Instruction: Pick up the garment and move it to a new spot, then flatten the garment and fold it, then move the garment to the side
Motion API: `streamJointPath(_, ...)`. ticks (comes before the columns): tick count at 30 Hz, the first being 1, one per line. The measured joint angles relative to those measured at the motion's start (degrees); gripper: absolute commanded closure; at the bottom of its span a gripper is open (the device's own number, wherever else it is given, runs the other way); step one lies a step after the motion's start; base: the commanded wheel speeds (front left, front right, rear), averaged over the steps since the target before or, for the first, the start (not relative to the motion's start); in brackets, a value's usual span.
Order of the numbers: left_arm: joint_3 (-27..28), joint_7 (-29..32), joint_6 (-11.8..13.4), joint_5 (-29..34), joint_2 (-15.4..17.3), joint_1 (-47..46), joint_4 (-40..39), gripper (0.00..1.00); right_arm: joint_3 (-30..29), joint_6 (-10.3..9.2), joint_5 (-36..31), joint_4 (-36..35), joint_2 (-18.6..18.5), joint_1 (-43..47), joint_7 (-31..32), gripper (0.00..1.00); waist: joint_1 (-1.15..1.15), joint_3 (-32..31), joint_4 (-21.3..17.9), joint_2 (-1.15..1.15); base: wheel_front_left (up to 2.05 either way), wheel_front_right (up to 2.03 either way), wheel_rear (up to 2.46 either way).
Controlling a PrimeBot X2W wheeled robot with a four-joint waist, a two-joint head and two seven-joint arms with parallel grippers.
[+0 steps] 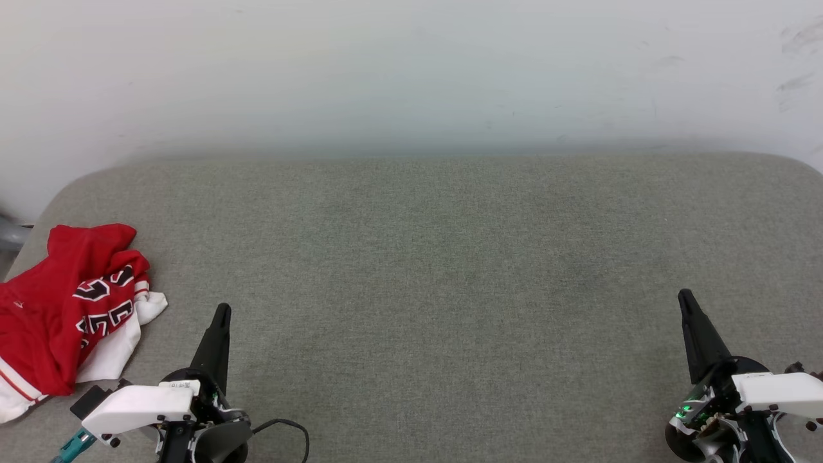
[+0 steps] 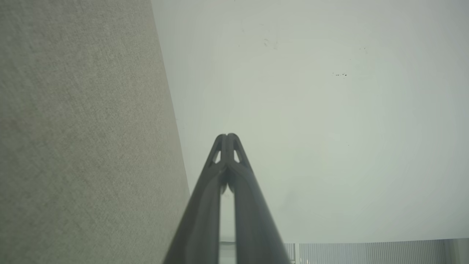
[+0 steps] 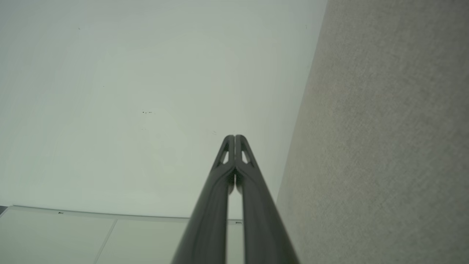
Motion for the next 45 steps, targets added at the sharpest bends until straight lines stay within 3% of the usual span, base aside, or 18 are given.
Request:
streamJointPath(35,-0.07,-0.01,0.01,-0.01,-0.01,0.1,0.23,1.0,0.02,0.0,0.0,0.25,0.0,0.12,-0.01,1.0,0.0,0.0,0.0,0.0,0.0,0.0,0.0)
streamJointPath(36,-0.12,-0.01,0.02,-0.01,-0.04,0.43,0.71,0.0,0.04,0.0,0.0,0.67,0.02,0.49,-0.01,0.0,0.0,0.0,0.0,0.0,0.0,0.0,0.0)
streamJointPath(45,-1.7,-1.9,0.03,-0.05,-0.14,1.97,0.08,0.0,1.33,-0.01,-0.09,0.04,0.12,2.26,-1.74,0.0,0.0,0.01,0.07,0.0,0.0,0.0,0.0)
